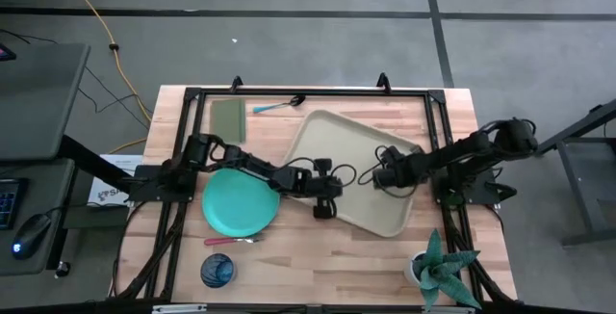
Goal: Pick and place plate/cup/fork/spoon on tray
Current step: Adjust the gray serving tray
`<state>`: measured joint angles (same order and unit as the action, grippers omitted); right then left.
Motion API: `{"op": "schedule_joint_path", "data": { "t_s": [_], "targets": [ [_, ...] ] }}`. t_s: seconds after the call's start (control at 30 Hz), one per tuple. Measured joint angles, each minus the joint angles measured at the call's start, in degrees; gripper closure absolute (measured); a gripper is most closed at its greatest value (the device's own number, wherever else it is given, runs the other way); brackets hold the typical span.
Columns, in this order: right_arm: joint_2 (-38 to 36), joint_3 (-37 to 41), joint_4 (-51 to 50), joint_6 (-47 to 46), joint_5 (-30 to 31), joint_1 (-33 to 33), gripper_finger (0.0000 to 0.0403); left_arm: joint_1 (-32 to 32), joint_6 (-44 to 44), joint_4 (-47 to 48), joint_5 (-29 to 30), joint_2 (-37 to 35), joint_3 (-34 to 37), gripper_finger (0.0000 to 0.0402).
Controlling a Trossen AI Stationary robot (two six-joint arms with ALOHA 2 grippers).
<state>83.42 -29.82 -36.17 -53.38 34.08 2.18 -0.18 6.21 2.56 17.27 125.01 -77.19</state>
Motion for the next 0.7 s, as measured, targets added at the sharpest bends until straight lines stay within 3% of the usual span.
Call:
{"op": "schedule_joint_path", "data": {
  "t_s": [0.27, 0.4, 0.5, 0.7],
  "targets": [
    [0.0, 0.0, 12.8, 17.2, -0.5, -10.8, 0.0403, 0.5, 0.1, -2.5, -5.4, 0.0, 0.0, 0.0401],
    [-0.5, -0.6, 13.8, 23.7, -2.6, -13.7, 0.0403, 0.7, 2.8, -1.6, -3.5, -0.8, 0.0, 0.0401],
    [-2.7, -1.8, 11.7, 24.3, -5.7, -12.3, 0.0403, 0.7, 3.9, -0.9, 0.5, -3.5, 0.0, 0.0401],
    [-12.2, -3.2, 8.0, 24.4, -7.5, -3.6, 0.0403, 2.5, 5.6, 1.3, 4.4, -9.6, -0.1, 0.0401]
  ]
}}
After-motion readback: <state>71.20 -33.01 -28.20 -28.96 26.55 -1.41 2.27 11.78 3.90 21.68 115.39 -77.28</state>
